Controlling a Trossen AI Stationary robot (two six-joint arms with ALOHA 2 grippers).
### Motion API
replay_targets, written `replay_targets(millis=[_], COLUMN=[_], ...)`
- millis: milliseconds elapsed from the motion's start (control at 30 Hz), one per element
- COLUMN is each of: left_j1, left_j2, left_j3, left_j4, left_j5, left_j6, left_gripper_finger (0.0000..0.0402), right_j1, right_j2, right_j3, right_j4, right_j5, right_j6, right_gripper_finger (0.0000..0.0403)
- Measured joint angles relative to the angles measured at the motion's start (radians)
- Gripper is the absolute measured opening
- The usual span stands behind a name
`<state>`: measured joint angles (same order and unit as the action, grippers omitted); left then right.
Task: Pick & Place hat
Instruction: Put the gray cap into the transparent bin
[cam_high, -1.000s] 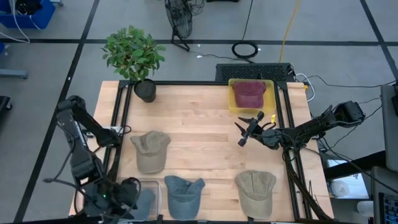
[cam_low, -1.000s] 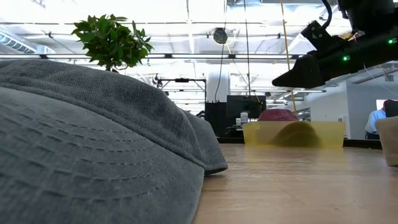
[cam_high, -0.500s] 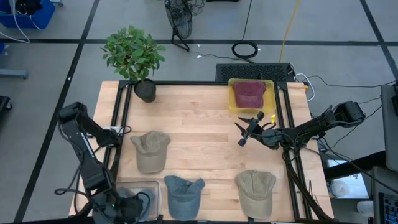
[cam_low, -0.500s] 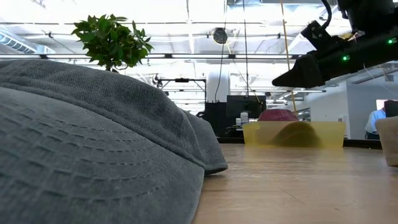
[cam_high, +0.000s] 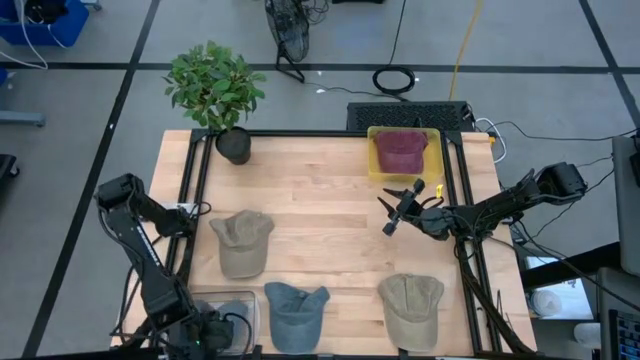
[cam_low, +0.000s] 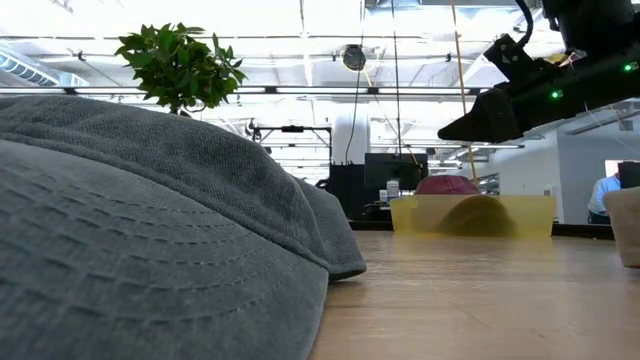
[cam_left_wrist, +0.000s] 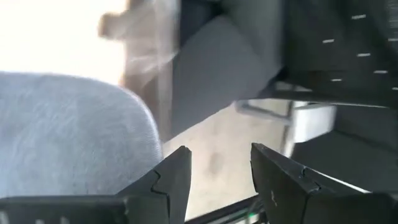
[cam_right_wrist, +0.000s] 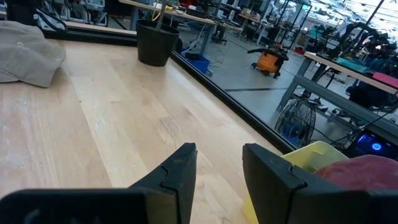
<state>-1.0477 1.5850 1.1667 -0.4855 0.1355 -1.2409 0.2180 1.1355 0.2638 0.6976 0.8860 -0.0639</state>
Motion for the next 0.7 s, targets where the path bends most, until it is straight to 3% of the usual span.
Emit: replay_targets(millis=[200,567,700], left_j1=[0.0,0.091,0.147], left_j2=[-0.008,-0.012,-0.032], left_j3=[0.0,0.0,0.0], left_j4=[-0.056,0.266,0.284], left_j5=[0.019,0.179,0.185], left_j6=[-0.036,0.143,0.215], left_gripper_finger=[0.017,0.017,0.017], right_j1=[0.0,0.0,0.0], right_j2=[0.0,0.0,0.0], right_j3=[0.0,0.0,0.0], right_j4=[0.0,0.001,0.001], right_j5=[0.0,0.0,0.0], right_j6=[0.0,0.0,0.0], right_gripper_finger=[0.0121,0.0121,0.0121])
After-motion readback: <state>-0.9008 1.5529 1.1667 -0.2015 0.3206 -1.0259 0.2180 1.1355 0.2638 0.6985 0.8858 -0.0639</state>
